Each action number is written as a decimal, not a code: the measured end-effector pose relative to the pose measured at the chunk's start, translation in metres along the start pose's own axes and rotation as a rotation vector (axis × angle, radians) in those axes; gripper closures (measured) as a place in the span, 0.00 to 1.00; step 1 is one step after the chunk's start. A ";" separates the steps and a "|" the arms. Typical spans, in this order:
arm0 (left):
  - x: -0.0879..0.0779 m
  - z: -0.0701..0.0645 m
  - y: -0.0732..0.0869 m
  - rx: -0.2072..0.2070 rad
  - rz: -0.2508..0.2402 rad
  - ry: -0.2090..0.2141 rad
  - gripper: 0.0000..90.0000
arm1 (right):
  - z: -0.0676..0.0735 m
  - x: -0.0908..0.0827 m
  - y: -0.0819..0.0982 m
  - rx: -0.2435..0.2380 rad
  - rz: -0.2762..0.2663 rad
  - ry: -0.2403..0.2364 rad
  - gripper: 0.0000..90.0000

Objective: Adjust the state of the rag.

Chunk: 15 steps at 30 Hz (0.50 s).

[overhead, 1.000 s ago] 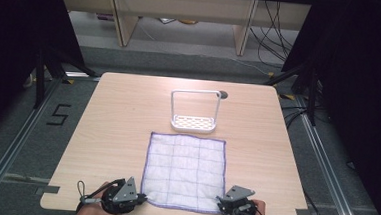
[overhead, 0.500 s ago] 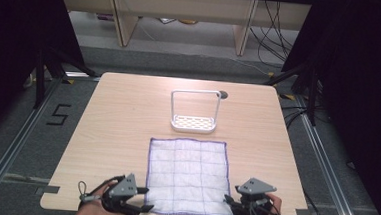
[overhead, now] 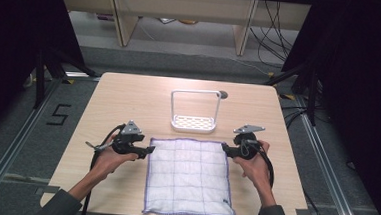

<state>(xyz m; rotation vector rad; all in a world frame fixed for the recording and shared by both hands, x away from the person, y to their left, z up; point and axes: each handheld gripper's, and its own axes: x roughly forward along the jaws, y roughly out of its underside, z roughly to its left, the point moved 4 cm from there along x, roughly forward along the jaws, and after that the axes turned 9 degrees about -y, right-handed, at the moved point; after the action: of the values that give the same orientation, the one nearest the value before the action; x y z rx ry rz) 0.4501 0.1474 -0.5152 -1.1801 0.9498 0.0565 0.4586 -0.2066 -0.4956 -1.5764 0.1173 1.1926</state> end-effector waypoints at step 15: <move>0.029 0.008 -0.001 0.002 0.047 -0.005 0.54 | -0.012 0.046 -0.002 0.028 0.107 0.005 0.57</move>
<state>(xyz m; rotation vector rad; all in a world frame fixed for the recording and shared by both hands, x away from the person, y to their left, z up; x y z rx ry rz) 0.4734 0.1412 -0.5333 -1.1548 0.9732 0.0960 0.4897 -0.1923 -0.5291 -1.5648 0.2233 1.2640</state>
